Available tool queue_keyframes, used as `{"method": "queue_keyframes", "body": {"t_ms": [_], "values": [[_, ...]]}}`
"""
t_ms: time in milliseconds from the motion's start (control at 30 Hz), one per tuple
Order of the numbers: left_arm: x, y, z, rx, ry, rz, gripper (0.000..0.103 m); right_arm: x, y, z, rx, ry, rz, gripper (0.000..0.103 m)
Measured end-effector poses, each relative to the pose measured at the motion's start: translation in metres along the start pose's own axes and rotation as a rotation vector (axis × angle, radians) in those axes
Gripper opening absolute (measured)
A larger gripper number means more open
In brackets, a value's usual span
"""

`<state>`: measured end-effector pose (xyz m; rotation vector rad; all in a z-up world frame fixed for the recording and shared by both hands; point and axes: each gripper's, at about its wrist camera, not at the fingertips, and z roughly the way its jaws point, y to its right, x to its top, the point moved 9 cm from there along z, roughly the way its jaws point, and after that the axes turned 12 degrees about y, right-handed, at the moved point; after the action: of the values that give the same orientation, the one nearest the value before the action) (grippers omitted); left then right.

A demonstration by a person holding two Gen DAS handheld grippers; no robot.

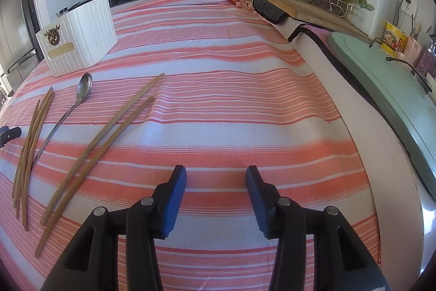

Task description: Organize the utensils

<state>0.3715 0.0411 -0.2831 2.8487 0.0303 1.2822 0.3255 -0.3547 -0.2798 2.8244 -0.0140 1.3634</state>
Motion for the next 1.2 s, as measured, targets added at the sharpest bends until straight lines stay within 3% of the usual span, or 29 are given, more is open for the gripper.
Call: {"method": "queue_keyframes", "body": {"t_ms": [1200], "values": [[0.0001, -0.0005, -0.0005, 0.0, 0.002, 0.0, 0.103, 0.0, -0.0008, -0.001, -0.008, 0.0, -0.011, 0.046]]}}
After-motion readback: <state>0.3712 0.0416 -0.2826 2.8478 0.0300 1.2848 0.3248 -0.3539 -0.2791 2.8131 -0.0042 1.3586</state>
